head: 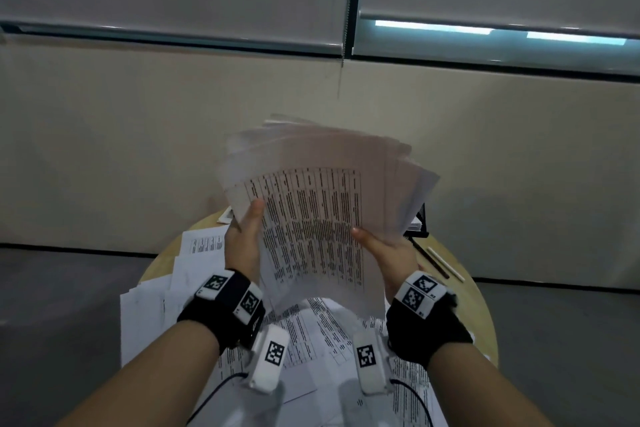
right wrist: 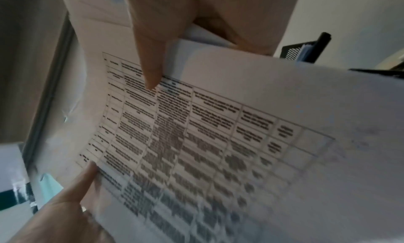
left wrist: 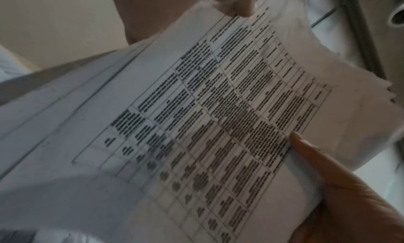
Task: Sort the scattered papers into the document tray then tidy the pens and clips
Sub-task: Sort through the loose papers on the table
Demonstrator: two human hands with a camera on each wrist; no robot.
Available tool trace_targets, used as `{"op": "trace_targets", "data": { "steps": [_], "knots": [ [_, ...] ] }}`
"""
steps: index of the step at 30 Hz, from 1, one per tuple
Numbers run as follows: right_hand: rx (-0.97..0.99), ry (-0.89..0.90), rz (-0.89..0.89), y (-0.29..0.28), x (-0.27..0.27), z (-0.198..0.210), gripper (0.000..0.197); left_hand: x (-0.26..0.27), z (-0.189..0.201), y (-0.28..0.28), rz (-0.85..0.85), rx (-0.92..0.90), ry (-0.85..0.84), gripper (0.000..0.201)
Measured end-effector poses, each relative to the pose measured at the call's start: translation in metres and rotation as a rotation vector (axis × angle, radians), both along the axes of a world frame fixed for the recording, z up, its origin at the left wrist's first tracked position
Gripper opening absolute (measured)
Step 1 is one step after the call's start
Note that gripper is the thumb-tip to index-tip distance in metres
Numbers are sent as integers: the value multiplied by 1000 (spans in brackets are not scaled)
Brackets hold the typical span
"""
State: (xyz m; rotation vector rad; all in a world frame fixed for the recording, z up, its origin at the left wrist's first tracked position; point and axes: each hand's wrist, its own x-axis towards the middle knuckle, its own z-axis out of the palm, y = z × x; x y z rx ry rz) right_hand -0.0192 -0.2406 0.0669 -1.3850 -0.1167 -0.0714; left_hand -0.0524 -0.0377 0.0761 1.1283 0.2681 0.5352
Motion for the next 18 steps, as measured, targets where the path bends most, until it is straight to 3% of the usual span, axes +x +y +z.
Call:
{"op": "trace_targets", "data": {
  "steps": [4, 11, 15, 18],
  "knots": [
    [-63, -16, 28, -9, 3, 8, 41, -5, -2, 1, -16, 111, -45, 51],
    [-119, -46, 34, -6, 3, 20, 28, 0, 2, -6, -115, 287, -50, 41],
    [-125, -2, 45, -12, 2, 15, 38, -5, -4, -3, -78, 227, -28, 27],
    [-183, 29, 102, -11, -3, 2, 27, -11, -20, -5, -141, 184, 44, 23]
  ]
}}
